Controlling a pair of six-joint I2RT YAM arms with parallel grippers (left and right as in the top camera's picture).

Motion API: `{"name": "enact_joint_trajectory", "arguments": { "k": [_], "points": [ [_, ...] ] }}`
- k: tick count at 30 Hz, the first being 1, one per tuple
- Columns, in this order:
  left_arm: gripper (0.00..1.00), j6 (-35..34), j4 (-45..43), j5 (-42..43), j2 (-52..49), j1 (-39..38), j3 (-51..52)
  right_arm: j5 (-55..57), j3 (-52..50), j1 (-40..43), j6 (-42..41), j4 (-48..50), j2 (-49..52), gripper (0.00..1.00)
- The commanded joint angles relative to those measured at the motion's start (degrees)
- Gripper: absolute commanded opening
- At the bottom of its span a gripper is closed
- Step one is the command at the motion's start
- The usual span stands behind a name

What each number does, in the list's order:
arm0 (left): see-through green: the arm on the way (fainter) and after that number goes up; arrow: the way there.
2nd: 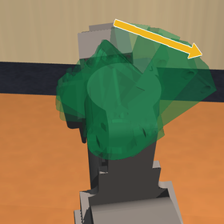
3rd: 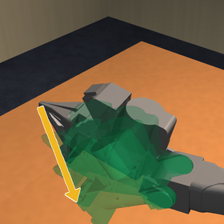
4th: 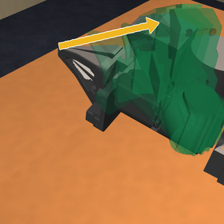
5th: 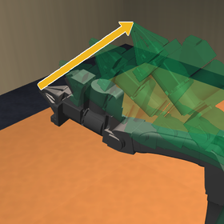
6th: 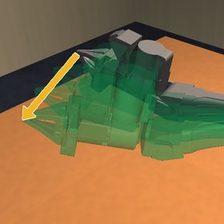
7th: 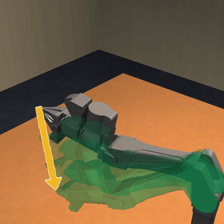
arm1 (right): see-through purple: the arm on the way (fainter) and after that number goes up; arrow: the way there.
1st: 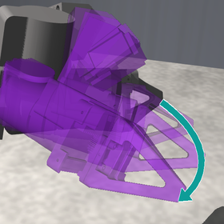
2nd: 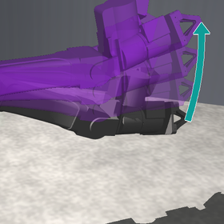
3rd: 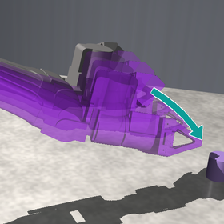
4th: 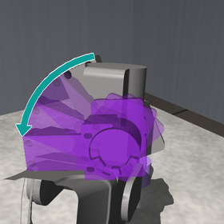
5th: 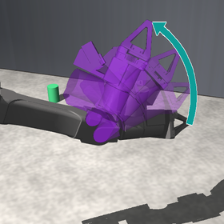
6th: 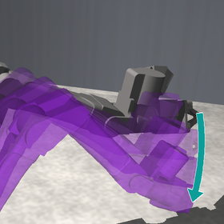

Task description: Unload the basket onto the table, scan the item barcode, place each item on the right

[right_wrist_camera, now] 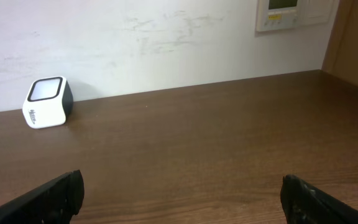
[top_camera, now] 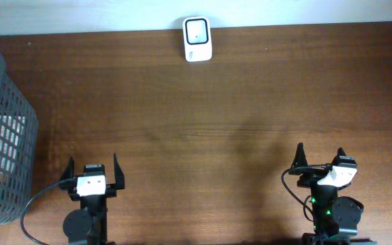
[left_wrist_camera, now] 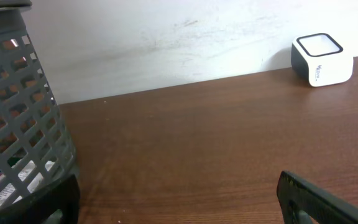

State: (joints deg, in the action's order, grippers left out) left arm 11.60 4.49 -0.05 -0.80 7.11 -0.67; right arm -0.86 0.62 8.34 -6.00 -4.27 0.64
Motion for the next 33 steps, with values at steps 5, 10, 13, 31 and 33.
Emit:
{"name": "enact_joint_trajectory", "arguments": {
  "k": [5,10,13,31,33],
  "points": [
    [0.99,0.9,0.3,-0.2,0.5,-0.3,0.2,0.7,-0.3,0.3,0.0,-0.3,0.2,0.98],
    [0.99,0.9,0.3,-0.2,0.5,-0.3,0.2,0.7,-0.3,0.3,0.0,-0.3,0.2,0.98],
    [0.99,1.0,0.3,-0.7,0.5,-0.3,0.2,0.7,-0.3,0.3,0.0,-0.3,0.2,0.98],
    [0.99,-2.3,-8.2,-2.8,-9.5,-0.3,-12.2,0.7,-0.3,0.3,0.0,-0.3,0.2,0.98],
    [0.99,-2.3,-8.3,-2.7,-14.1,-0.3,-16.1,0.7,-0.3,0.3,0.0,-0.3,0.2,0.98]
  ]
}}
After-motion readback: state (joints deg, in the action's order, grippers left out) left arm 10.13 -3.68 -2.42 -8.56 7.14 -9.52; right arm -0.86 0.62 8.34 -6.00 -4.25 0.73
